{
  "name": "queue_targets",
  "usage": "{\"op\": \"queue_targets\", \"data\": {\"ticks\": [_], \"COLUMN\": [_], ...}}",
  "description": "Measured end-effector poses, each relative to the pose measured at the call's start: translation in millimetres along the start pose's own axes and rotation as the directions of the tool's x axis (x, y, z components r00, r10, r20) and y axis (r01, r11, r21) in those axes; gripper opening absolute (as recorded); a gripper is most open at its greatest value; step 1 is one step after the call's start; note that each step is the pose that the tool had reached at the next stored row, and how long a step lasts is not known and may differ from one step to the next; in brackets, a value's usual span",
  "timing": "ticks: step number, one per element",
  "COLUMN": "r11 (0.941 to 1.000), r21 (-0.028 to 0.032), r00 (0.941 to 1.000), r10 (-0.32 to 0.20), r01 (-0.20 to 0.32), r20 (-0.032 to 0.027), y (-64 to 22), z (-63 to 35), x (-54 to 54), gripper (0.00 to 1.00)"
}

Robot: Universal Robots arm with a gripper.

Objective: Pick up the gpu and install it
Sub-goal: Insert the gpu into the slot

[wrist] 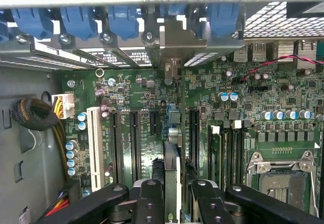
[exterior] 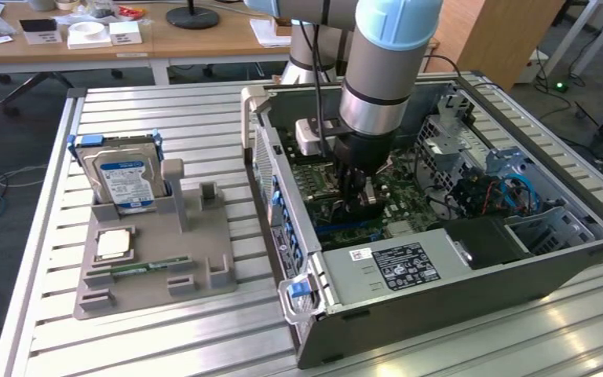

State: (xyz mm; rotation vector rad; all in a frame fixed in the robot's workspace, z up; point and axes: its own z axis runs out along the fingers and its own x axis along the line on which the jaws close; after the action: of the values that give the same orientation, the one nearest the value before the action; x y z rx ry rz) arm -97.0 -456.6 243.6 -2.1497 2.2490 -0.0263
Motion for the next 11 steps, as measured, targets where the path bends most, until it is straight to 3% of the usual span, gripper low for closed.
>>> {"op": "queue_targets", "data": {"ticks": [11], "r11": [1.0000], "r21": [0.0001], "r00": [1.0000], "r10": [0.000], "r01": [0.000], "r20": [0.0017], "y": [0.2], "z": [0.9], "x": [0.6], "gripper": [0.26]}}
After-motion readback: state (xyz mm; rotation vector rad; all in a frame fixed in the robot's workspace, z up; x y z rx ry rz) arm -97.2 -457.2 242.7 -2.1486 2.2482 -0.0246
